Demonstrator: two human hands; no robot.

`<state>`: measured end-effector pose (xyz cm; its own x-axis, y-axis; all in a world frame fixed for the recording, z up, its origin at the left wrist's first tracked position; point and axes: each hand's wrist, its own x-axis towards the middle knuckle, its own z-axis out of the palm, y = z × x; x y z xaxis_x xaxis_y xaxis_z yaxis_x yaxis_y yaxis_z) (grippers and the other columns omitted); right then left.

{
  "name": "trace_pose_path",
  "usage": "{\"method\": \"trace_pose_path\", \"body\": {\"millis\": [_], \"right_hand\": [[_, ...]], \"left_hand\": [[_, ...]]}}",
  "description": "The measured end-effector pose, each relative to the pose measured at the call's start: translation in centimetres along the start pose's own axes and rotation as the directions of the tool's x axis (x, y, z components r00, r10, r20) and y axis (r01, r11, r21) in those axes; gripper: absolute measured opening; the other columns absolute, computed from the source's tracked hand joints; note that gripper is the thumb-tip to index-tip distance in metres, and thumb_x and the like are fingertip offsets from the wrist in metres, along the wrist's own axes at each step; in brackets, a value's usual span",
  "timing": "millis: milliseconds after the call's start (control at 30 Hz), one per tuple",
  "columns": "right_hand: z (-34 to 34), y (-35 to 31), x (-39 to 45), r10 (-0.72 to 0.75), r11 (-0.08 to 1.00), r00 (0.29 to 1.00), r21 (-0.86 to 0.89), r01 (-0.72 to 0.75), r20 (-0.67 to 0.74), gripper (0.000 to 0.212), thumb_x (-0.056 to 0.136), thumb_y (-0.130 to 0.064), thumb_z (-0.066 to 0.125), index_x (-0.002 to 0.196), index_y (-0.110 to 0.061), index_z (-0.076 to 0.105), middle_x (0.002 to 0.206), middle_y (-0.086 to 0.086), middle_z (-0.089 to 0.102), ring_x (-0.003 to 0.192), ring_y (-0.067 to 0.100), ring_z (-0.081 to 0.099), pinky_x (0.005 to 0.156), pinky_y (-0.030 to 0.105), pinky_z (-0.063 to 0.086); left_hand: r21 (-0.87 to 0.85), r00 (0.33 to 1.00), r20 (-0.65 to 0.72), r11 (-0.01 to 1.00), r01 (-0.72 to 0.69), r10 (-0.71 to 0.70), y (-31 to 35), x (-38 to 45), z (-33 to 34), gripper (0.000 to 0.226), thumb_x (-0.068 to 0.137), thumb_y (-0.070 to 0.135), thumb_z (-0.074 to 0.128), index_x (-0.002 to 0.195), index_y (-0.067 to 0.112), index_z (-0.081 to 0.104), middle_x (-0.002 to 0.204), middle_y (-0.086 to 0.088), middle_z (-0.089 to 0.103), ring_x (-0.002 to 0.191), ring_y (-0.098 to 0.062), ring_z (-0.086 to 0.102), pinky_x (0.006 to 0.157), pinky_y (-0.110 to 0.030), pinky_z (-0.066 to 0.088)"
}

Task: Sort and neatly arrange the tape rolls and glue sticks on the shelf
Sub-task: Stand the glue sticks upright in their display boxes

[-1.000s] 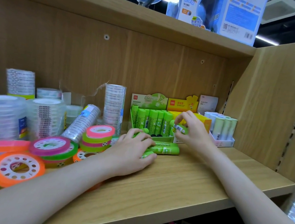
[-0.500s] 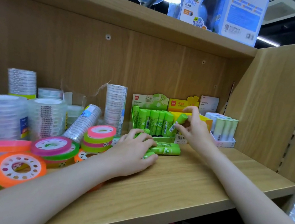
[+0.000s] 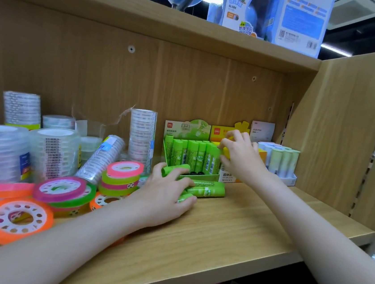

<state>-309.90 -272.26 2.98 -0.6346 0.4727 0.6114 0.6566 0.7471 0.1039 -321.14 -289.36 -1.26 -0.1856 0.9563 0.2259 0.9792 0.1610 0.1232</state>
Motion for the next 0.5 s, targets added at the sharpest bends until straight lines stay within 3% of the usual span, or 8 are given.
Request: {"method": "trace_pose_path", "body": {"millis": [67, 133, 200, 267, 400, 500], "right_hand": [[-0.4, 0.1, -0.2, -0.031, 0.999, 0.999, 0.01, 0.031, -0.038, 0.032, 0.093, -0.022, 0.05, 0.125, -0.02, 0.055, 0.142, 0.004, 0.034, 0.13, 0.024, 0.026, 0.1, 0.043, 0.029], [-0.4, -0.8, -0.1, -0.157, 0.982, 0.986, 0.095, 0.163, -0.064, 0.038, 0.093, -0.019, 0.052, 0.13, -0.022, 0.052, 0.139, 0.0, 0.041, 0.129, 0.021, 0.029, 0.1, 0.042, 0.031], [0.1, -2.2, 0.3, -0.268, 0.94, 0.961, 0.236, 0.246, 0.063, 0.039, 0.092, -0.018, 0.054, 0.13, -0.025, 0.052, 0.129, -0.001, 0.052, 0.124, 0.018, 0.032, 0.1, 0.042, 0.032], [1.1, -3.4, 0.8, -0.314, 0.911, 0.929, 0.337, 0.237, 0.196, 0.04, 0.09, -0.02, 0.056, 0.129, -0.029, 0.052, 0.124, 0.002, 0.054, 0.12, 0.019, 0.033, 0.103, 0.043, 0.031], [2.0, -3.7, 1.4, -0.389, 0.916, 0.896, 0.192, 0.351, 0.215, 0.039, 0.092, -0.02, 0.053, 0.131, -0.027, 0.049, 0.129, -0.006, 0.051, 0.12, 0.019, 0.03, 0.1, 0.038, 0.025], [2.1, -3.6, 1.5, -0.427, 0.904, 0.88, 0.071, 0.422, 0.21, 0.034, 0.094, -0.023, 0.051, 0.128, -0.023, 0.052, 0.126, -0.001, 0.047, 0.117, 0.02, 0.03, 0.098, 0.036, 0.027]], "left_hand": [[0.018, 1.0, 0.007, 1.0, 0.003, -0.003, 0.1, 0.0, -0.1, 0.048, 0.095, 0.05, 0.032, 0.14, 0.031, 0.032, 0.154, 0.013, 0.013, 0.141, -0.032, 0.0, 0.114, -0.048, 0.014], [0.033, 1.0, 0.009, 0.999, 0.001, -0.001, 0.2, 0.0, -0.1, 0.049, 0.096, 0.05, 0.031, 0.141, 0.031, 0.03, 0.154, 0.012, 0.013, 0.141, -0.033, 0.004, 0.114, -0.046, 0.013], [0.04, 1.0, 0.007, 0.999, -0.007, 0.007, 0.1, 0.0, -0.1, 0.05, 0.096, 0.05, 0.03, 0.141, 0.03, 0.029, 0.153, 0.012, 0.015, 0.14, -0.034, 0.008, 0.115, -0.045, 0.013], [0.046, 1.0, 0.009, 0.999, -0.019, 0.019, 0.0, 0.1, -0.1, 0.049, 0.096, 0.05, 0.03, 0.141, 0.029, 0.031, 0.153, 0.012, 0.016, 0.14, -0.034, 0.011, 0.116, -0.045, 0.014], [0.053, 1.0, 0.006, 0.998, -0.03, 0.03, -0.3, 0.3, 0.2, 0.05, 0.096, 0.05, 0.03, 0.14, 0.028, 0.033, 0.152, 0.012, 0.018, 0.14, -0.035, 0.009, 0.116, -0.047, 0.011], [0.062, 1.0, 0.009, 0.998, -0.027, 0.026, -0.4, 0.5, 0.4, 0.051, 0.095, 0.052, 0.03, 0.14, 0.028, 0.033, 0.152, 0.012, 0.017, 0.14, -0.036, 0.011, 0.116, -0.048, 0.012]]}}
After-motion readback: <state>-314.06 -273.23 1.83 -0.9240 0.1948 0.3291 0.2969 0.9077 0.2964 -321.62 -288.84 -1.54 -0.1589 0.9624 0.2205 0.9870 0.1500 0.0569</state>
